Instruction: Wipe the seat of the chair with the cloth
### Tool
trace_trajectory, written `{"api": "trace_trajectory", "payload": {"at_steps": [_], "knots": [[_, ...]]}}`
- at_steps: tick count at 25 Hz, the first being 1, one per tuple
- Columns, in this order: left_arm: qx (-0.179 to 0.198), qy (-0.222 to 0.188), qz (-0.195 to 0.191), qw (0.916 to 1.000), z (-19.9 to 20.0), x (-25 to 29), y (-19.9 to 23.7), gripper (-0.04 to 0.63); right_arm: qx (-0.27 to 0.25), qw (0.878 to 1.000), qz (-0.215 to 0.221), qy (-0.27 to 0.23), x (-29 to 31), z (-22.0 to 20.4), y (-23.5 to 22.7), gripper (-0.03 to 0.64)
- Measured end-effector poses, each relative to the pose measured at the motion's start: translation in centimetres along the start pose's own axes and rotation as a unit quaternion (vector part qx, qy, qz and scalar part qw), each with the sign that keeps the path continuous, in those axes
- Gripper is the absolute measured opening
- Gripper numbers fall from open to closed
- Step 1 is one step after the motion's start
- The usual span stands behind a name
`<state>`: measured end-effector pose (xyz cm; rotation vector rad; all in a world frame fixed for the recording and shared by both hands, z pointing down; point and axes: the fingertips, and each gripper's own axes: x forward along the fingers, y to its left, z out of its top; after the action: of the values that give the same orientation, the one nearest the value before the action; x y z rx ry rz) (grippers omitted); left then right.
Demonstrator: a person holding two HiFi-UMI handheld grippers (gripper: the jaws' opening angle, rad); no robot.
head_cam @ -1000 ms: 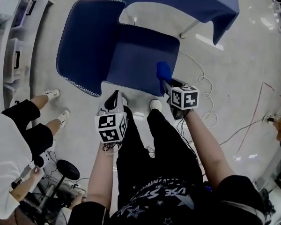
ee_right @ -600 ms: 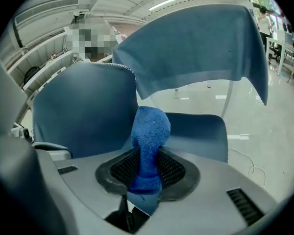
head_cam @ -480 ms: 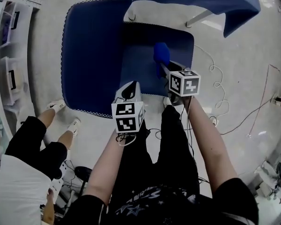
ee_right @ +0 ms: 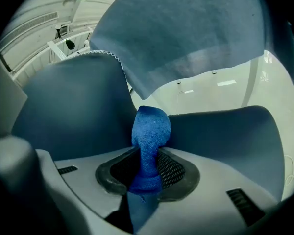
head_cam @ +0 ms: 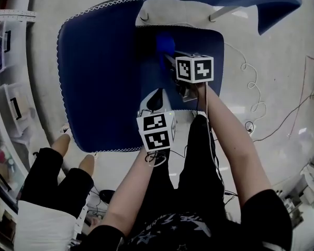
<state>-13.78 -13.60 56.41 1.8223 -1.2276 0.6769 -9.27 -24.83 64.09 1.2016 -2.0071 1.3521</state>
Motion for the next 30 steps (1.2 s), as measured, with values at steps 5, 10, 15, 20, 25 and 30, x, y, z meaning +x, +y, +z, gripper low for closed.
{"api": "trace_trajectory", "payload": {"at_steps": [5,10,15,20,25,30], "knots": [[-0.005,0.016,0.003,0.9999,0.4,0.7,2.1,0.020,-0.002,1.000,0.015,0.017,3.7,0.8,1.8,0.103],[-0.014,0.024,0.005,0.9996,0.3,1.2,3.2,0.020,-0.001,0.999,0.026,0.033,5.9,0.5,2.8,0.103],[-0.017,0.026,0.001,0.9995,0.5,1.3,3.6,0.020,-0.001,0.999,0.011,0.050,6.2,-1.0,1.7,0.103],[0.013,0.034,0.003,0.9993,0.2,1.5,2.9,0.020,0.012,0.999,-0.021,0.044,4.4,-1.2,-1.8,0.103],[0.034,0.046,-0.001,0.9984,-0.2,2.1,1.1,0.020,0.045,0.997,-0.058,0.017,1.2,-0.3,-7.0,0.103],[0.068,0.051,-0.014,0.9963,-0.5,3.0,-2.1,0.020,0.067,0.993,-0.102,0.003,-3.3,-0.4,-13.3,0.104]]}}
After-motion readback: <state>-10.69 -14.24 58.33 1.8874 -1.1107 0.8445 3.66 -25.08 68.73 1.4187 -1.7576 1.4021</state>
